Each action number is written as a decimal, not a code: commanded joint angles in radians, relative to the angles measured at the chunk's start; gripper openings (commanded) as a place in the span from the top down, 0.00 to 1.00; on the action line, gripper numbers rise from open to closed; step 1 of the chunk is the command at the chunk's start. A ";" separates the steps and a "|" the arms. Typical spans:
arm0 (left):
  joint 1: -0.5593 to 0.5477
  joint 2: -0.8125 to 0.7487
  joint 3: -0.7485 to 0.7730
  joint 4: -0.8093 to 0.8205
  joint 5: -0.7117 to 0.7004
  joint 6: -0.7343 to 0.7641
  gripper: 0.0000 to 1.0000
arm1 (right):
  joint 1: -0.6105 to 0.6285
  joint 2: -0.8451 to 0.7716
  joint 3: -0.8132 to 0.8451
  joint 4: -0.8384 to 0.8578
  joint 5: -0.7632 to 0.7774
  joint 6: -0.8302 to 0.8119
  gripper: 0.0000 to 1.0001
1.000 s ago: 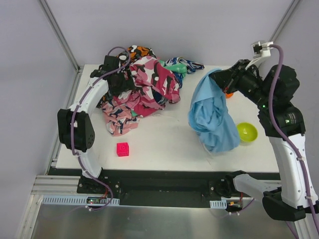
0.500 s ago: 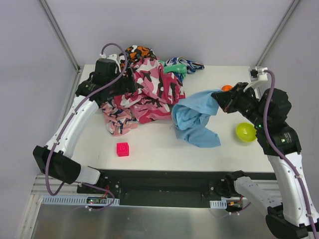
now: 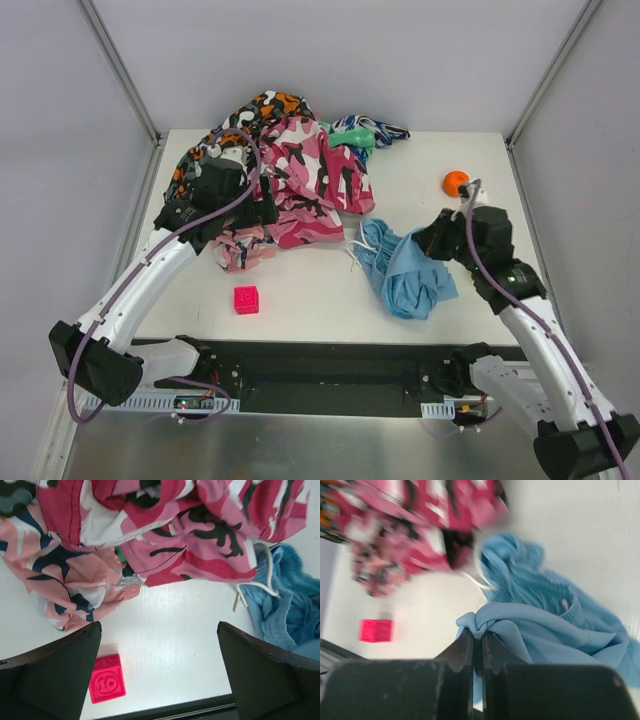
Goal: Pick out a specific cloth from the pile
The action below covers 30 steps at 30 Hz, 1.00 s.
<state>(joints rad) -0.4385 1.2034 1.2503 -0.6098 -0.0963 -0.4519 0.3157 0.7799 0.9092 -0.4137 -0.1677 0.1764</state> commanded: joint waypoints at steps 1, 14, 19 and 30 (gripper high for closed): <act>-0.014 -0.053 -0.110 0.024 -0.039 -0.065 0.01 | -0.003 0.068 -0.206 0.098 0.130 0.086 0.99; -0.022 -0.228 -0.362 0.136 -0.010 -0.119 0.01 | -0.001 0.530 -0.356 0.349 0.080 0.137 0.87; -0.022 -0.300 -0.405 0.136 -0.046 -0.123 0.01 | -0.003 0.351 -0.215 0.152 0.163 0.095 0.36; -0.020 -0.406 -0.411 0.128 -0.108 -0.113 0.01 | -0.001 -0.123 -0.081 -0.122 0.857 0.021 0.04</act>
<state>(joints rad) -0.4522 0.8291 0.8322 -0.4969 -0.1482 -0.5667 0.3157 0.7654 0.8433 -0.4065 0.3466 0.2211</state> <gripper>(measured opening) 0.990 0.958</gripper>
